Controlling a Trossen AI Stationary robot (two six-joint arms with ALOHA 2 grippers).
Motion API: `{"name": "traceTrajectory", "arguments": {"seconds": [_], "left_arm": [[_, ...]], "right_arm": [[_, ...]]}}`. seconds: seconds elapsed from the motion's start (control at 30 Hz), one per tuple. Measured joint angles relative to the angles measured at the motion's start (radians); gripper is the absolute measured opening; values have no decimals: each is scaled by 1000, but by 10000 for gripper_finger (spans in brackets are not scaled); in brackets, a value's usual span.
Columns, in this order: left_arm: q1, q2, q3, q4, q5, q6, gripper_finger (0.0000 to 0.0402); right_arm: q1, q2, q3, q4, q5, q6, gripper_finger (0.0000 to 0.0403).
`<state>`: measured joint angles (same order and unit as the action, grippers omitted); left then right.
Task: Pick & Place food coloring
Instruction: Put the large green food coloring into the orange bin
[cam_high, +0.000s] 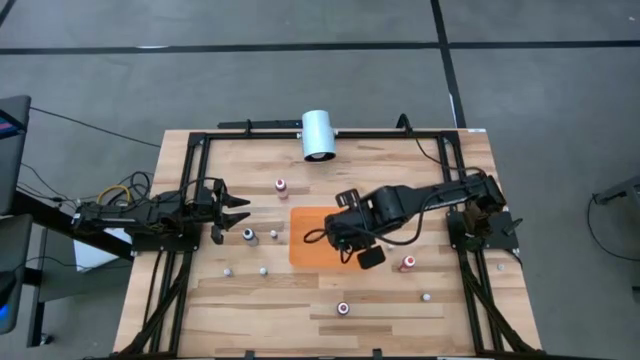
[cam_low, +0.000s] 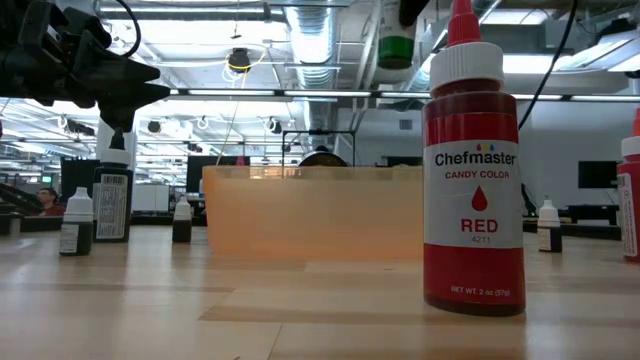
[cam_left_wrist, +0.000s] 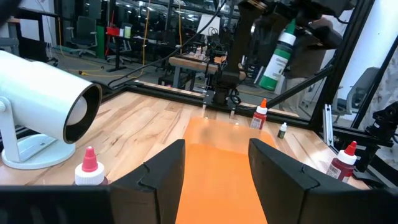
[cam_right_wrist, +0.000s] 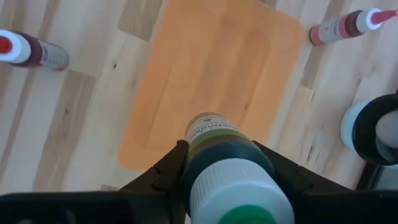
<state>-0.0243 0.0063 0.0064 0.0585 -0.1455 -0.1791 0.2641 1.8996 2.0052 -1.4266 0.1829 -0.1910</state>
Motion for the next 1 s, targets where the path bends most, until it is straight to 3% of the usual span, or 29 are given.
{"name": "traceTrajectory", "arguments": {"seconds": [0.3, 0.7, 1.0], "left_arm": [[0, 0, 0, 0, 3, 0, 169], [0, 0, 0, -1, 7, 0, 169], [0, 0, 0, -1, 7, 0, 169]], "right_arm": [[-8, 3, 0, 19, 2, 84, 146], [-9, 4, -113, 138, -2, 452, 143], [-2, 4, -213, 134, 3, 599, 152]]}}
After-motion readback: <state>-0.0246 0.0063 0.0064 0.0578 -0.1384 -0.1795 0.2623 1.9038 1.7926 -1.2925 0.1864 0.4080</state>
